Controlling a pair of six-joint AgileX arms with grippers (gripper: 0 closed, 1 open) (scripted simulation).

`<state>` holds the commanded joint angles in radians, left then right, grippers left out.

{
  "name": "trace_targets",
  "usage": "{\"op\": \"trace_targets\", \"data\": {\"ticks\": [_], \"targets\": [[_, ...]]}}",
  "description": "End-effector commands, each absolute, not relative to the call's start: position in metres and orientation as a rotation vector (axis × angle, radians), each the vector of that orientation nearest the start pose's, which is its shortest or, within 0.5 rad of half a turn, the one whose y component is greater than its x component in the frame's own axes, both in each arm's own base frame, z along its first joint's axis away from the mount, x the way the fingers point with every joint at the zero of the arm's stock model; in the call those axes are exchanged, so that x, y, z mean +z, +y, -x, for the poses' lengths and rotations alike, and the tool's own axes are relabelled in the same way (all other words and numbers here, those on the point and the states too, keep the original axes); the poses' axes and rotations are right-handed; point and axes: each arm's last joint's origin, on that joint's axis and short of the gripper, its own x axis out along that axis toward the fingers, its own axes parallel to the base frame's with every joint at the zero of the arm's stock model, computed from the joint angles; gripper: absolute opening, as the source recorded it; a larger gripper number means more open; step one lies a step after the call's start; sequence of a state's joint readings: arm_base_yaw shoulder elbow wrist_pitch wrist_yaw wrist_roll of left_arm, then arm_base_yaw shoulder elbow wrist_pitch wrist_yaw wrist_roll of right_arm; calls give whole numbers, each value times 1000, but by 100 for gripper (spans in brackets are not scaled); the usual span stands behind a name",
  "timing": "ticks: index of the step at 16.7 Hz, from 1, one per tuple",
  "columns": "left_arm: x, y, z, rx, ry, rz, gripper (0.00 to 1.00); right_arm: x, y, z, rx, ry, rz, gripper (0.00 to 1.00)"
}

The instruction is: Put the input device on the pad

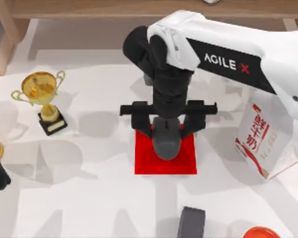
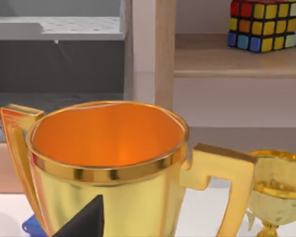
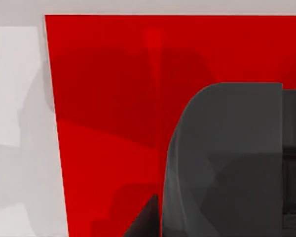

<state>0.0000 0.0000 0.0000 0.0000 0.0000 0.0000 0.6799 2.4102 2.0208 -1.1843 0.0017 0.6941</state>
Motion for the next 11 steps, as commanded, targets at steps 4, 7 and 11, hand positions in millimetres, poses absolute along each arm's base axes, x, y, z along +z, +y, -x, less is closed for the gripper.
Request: {"op": "trace_targets", "data": {"ticks": [4,7,11], "targets": [[160,-1,-106,0,0,0,100,140,301,-363,-1,1575,-3,90],[160,-1,-106,0,0,0,100,140,301,-363,-1,1575,-3,100],[160,-1,-106,0,0,0,100,140,301,-363,-1,1575,-3,100]]}}
